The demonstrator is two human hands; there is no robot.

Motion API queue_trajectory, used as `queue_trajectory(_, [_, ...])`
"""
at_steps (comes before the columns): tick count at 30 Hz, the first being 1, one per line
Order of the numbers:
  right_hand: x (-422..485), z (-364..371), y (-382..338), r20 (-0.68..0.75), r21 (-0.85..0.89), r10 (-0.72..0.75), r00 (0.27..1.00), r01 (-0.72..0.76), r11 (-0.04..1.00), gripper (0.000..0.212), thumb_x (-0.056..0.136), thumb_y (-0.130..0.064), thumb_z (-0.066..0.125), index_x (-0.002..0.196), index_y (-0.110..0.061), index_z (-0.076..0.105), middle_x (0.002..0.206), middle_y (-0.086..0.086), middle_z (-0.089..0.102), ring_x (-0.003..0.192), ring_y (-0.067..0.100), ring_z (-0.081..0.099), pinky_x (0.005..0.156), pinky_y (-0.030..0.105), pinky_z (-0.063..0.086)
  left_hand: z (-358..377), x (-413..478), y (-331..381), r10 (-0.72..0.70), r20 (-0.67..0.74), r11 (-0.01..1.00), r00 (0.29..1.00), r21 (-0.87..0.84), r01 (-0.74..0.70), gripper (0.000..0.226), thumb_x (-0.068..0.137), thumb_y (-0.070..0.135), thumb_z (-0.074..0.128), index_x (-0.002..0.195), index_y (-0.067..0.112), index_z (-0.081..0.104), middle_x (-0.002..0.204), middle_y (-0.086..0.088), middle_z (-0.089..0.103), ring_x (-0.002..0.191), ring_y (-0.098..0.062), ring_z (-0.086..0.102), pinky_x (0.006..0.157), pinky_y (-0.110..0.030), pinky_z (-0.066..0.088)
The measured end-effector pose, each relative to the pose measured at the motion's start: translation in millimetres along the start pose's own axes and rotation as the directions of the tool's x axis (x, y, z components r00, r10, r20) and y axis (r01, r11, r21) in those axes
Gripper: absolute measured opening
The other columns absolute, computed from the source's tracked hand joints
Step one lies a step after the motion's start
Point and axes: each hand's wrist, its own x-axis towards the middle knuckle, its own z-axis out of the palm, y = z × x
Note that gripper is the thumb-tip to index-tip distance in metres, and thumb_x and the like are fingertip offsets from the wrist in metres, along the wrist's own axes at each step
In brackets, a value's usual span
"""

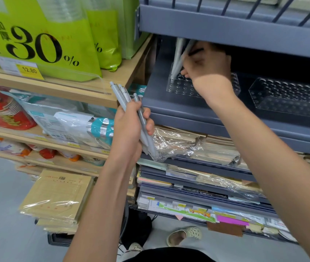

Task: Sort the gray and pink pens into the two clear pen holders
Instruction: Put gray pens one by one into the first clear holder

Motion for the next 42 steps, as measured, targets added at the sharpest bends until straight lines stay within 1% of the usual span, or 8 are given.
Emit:
queue_trajectory(5, [7.6, 8.9, -1.9, 0.091, -0.163, -0.001, 0.996, 0.015, 0.986, 0.017, 0.086, -0.032, 0.063, 0.095, -0.018, 0.063, 0.079, -0.001, 0.074, 0.086, 0.026, 0.070, 0.085, 0.039, 0.055, -3.3, -0.9, 1.5, 0.014, 0.031, 1.000, 0.999, -0.015, -0.013, 0.005, 0.102, 0.016, 0.048, 0.098, 0.015, 0.045, 0.066, 0.000, 0.055, 0.043, -0.014, 0.044, 0.041, -0.025, 0.038])
queue_trajectory(10, [6.7, 11.8, -1.3, 0.047, -0.242, 0.005, 0.999, 0.007, 0.970, 0.013, 0.085, -0.037, 0.067, 0.087, -0.024, 0.066, 0.078, -0.008, 0.071, 0.090, 0.018, 0.069, 0.087, 0.024, 0.051, -2.6, -4.0, 1.3, 0.061, 0.039, 0.998, 0.997, 0.028, -0.062, 0.004, 0.103, 0.017, 0.051, 0.102, 0.013, 0.048, 0.076, 0.003, 0.060, 0.046, -0.014, 0.049, 0.044, -0.024, 0.041])
queue_trajectory(12, [5.7, 11.3, -1.3, 0.047, -0.264, 0.015, 0.999, -0.002, 0.965, 0.011, 0.083, -0.036, 0.069, 0.083, -0.026, 0.066, 0.082, -0.007, 0.073, 0.092, 0.020, 0.068, 0.089, 0.028, 0.051, -2.8, -4.3, 2.0, 0.070, 0.038, 0.997, 0.997, 0.022, -0.071, 0.006, 0.103, 0.017, 0.052, 0.104, 0.013, 0.048, 0.076, 0.003, 0.058, 0.047, -0.014, 0.049, 0.045, -0.025, 0.041])
queue_trajectory(14, [4.5, 11.5, -0.4, 0.053, -0.260, 0.030, 0.998, -0.016, 0.966, 0.009, 0.083, -0.035, 0.070, 0.080, -0.026, 0.065, 0.076, -0.009, 0.068, 0.093, 0.020, 0.068, 0.089, 0.031, 0.052, -3.4, -4.3, 2.0, 0.078, 0.041, 0.997, 0.996, 0.018, -0.079, 0.007, 0.103, 0.016, 0.053, 0.106, 0.012, 0.048, 0.075, 0.003, 0.057, 0.049, -0.014, 0.049, 0.047, -0.025, 0.042])
queue_trajectory(18, [1.9, 13.5, 1.7, 0.023, -0.246, 0.057, 0.998, -0.050, 0.968, 0.009, 0.084, -0.033, 0.070, 0.087, -0.024, 0.069, 0.070, -0.014, 0.060, 0.088, 0.013, 0.066, 0.077, 0.018, 0.044, -6.2, -5.7, 1.3, 0.078, 0.050, 0.997, 0.996, 0.017, -0.079, 0.009, 0.102, 0.017, 0.055, 0.108, 0.012, 0.050, 0.075, 0.004, 0.058, 0.050, -0.014, 0.050, 0.048, -0.026, 0.043])
queue_trajectory(26, [0.6, 14.3, 2.5, 0.017, -0.225, 0.082, 0.996, -0.076, 0.971, 0.012, 0.083, -0.036, 0.072, 0.086, -0.026, 0.067, 0.063, -0.019, 0.055, 0.085, 0.012, 0.066, 0.080, 0.025, 0.052, -10.6, -9.7, 2.0, 0.116, 0.100, 0.993, 0.988, -0.030, -0.114, 0.002, 0.101, 0.014, 0.055, 0.101, 0.014, 0.054, 0.079, 0.002, 0.060, 0.051, -0.014, 0.051, 0.050, -0.026, 0.045])
queue_trajectory(36, [0.7, 13.6, 4.0, 0.025, -0.186, 0.095, 0.995, -0.089, 0.979, 0.016, 0.083, -0.036, 0.073, 0.091, -0.023, 0.069, 0.072, -0.015, 0.061, 0.079, 0.008, 0.065, 0.074, 0.019, 0.048, -8.1, -15.8, 3.9, 0.134, 0.123, 0.991, 0.983, -0.022, -0.132, 0.006, 0.098, 0.009, 0.059, 0.098, 0.009, 0.053, 0.080, -0.003, 0.062, 0.051, -0.016, 0.054, 0.050, -0.026, 0.048])
queue_trajectory(42, [-1.8, 13.2, 3.2, 0.038, -0.174, 0.107, 0.994, -0.099, 0.980, 0.016, 0.085, -0.034, 0.071, 0.094, -0.022, 0.072, 0.078, -0.012, 0.062, 0.088, 0.012, 0.067, 0.080, 0.021, 0.050, -4.9, -18.4, 3.2, 0.125, 0.140, 0.992, 0.982, 0.003, -0.127, 0.006, 0.097, 0.010, 0.060, 0.095, 0.008, 0.055, 0.080, -0.004, 0.065, 0.053, -0.018, 0.058, 0.050, -0.026, 0.050])
